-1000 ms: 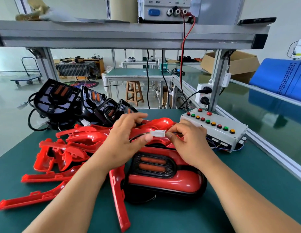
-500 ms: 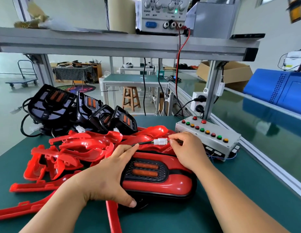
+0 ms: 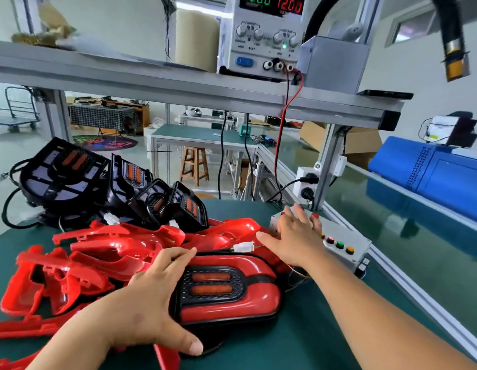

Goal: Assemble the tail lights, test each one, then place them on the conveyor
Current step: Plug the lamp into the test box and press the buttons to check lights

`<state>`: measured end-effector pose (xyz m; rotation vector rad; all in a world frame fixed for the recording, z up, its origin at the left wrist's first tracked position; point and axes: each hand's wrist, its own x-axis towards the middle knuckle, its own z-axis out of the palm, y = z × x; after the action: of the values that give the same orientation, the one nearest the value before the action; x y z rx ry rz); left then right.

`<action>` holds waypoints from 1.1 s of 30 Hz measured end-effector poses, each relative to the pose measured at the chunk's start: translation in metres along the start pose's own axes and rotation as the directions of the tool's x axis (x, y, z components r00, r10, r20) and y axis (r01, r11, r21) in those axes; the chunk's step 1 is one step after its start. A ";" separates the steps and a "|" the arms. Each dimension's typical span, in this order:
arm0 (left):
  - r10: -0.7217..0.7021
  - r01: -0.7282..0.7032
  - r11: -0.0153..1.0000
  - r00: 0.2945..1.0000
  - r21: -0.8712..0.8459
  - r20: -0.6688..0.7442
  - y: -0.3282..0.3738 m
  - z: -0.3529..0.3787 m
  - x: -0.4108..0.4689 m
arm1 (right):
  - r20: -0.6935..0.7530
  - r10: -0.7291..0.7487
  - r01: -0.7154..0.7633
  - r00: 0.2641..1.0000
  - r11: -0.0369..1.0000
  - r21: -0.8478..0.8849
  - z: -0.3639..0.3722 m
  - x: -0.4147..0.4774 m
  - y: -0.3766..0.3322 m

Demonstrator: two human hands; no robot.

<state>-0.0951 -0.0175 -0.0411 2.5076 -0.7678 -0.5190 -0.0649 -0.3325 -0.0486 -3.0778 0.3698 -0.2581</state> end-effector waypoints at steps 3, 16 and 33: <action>0.025 -0.025 1.000 1.000 -0.009 -0.013 -0.003 0.000 0.002 | 0.047 0.011 -0.009 0.999 0.999 -0.036 0.000 0.005 -0.002; 0.056 -0.057 0.998 0.997 -0.036 -0.050 -0.005 0.002 0.001 | 0.118 0.049 -0.028 0.992 0.984 -0.173 0.004 0.012 -0.007; 0.086 -0.089 0.995 0.994 -0.052 -0.070 -0.002 0.003 0.003 | 0.056 0.059 -0.056 0.997 0.997 -0.055 0.012 0.002 -0.004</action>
<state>-0.0933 -0.0185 -0.0450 2.4159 -0.8223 -0.4173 -0.0599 -0.3294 -0.0596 -3.1122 0.4701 -0.1605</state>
